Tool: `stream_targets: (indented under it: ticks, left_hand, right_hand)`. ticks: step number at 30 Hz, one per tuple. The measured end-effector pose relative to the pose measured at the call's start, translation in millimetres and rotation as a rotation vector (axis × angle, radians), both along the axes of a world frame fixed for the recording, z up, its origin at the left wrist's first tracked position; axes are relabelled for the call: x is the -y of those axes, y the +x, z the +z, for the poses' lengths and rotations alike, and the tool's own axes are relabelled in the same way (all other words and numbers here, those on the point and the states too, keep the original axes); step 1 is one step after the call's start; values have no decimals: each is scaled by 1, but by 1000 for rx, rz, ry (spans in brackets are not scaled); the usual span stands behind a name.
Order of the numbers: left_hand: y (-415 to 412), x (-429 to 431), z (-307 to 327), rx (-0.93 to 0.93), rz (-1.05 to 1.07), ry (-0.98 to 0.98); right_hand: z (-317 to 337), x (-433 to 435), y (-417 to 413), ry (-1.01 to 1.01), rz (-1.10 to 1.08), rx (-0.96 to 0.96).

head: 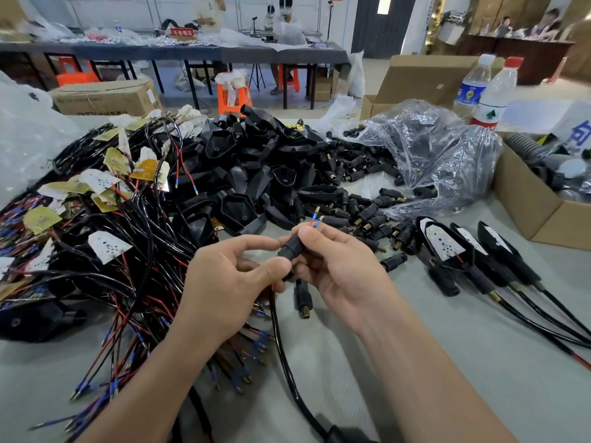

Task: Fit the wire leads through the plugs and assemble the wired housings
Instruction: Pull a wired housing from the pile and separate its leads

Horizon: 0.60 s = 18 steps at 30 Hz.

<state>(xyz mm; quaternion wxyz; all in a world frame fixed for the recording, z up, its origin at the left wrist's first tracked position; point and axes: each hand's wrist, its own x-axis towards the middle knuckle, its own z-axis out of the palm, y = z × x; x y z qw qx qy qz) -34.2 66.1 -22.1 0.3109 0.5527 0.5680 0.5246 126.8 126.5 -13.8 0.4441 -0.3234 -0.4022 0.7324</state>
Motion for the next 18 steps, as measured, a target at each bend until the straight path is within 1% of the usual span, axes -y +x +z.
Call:
stream_targets:
  ticks: [2,4,7,11,14,15,16,18]
  left_hand:
    - [3,2,-1,-102,-2,-22]
    - [4,2,-1,-155,3,-38]
    - [5,1,-1,-178,17,-73]
    - [10,0,0,-245,-38,-106]
    - [13,0,4,-258,-115,-101]
    - [15,1,6,-243,-148,-116]
    - [16,2,8,-187,-184,-147]
    - [20,3,11,2,-224,-236]
  right_hand:
    - [-1,0,1,36,-14,58]
    - [-1,0,3,67,-32,99]
    - [2,-2,6,41,-137,60]
    - [3,-5,6,-1,-305,-10]
    - [0,-6,2,40,-381,37]
    - [-1,-6,1,80,-404,71]
    - [-2,-7,1,125,-426,110]
    - [-4,-9,3,223,-474,200]
